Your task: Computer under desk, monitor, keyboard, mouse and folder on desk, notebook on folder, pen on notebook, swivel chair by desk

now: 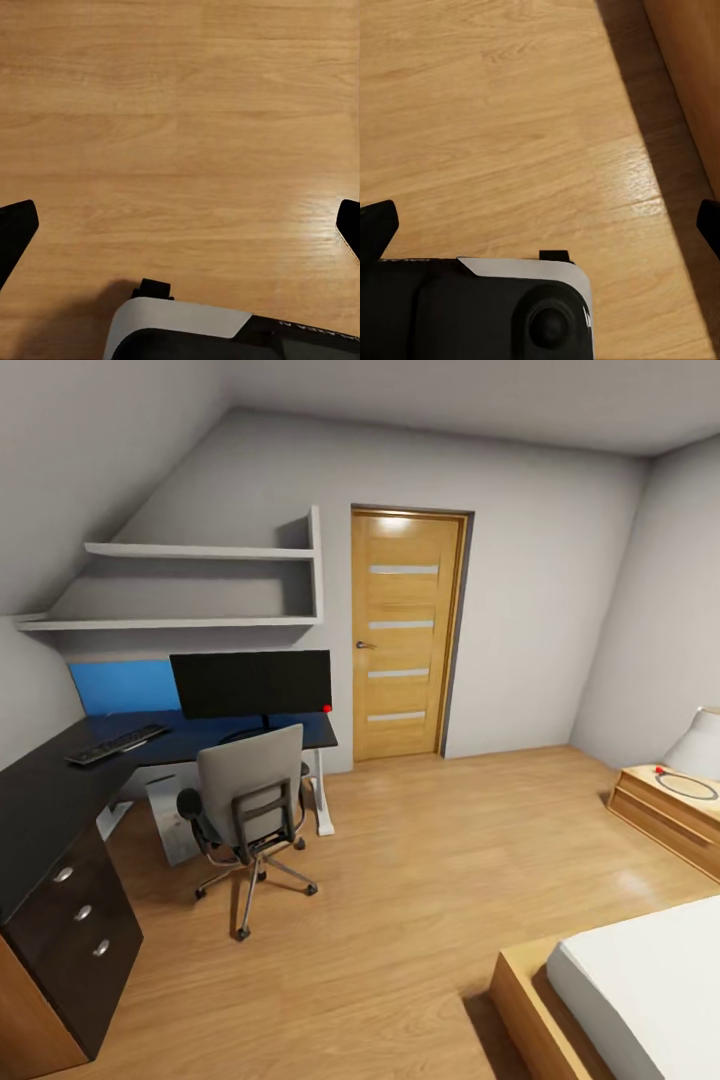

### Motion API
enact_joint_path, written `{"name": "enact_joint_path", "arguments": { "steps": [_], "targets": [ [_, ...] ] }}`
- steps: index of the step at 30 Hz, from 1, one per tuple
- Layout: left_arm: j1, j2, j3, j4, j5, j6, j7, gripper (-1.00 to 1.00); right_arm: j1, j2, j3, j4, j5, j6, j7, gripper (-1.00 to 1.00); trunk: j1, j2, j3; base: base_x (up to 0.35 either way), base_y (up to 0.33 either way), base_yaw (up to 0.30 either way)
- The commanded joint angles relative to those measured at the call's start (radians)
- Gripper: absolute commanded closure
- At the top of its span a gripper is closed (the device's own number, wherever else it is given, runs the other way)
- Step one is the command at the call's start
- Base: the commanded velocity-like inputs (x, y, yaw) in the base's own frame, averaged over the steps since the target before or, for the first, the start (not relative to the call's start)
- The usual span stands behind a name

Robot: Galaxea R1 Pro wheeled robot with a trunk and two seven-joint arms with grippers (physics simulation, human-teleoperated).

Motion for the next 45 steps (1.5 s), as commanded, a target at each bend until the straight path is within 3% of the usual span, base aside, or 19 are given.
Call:
{"name": "enact_joint_path", "arguments": {
  "steps": [1,33,34,43,45],
  "targets": [
    [-0.001,0.0,-0.003,0.001,0.005,-0.002,0.0,-1.0,-0.001,0.0,0.0,0.001,0.0,-0.003,-0.002,-1.0,0.001,-0.001,-0.001,0.326,0.0,0.0],
    [-0.001,0.005,0.002,0.003,0.009,0.005,0.003,-1.0,-0.001,0.002,-0.004,-0.007,-0.005,-0.006,-0.002,-1.0,0.001,-0.001,-0.001,0.326,0.003,0.0],
    [-0.001,0.006,0.002,0.003,0.009,0.005,0.004,-1.0,-0.001,0.003,-0.006,-0.082,-0.008,-0.011,-0.003,-1.0,0.001,-0.001,-0.001,0.327,0.071,0.0],
    [-0.001,-0.003,0.001,-0.012,0.006,0.007,0.003,-1.0,-0.001,0.0,-0.005,-0.398,-0.004,-0.023,0.001,-1.0,0.001,-0.001,-0.001,0.327,0.085,0.0],
    [-0.001,-0.011,0.0,-0.038,0.004,0.007,0.002,-1.0,-0.002,-0.001,-0.005,-0.429,-0.003,-0.023,-0.001,-1.0,0.001,-0.001,-0.001,0.327,0.054,0.0]
  ]
}}
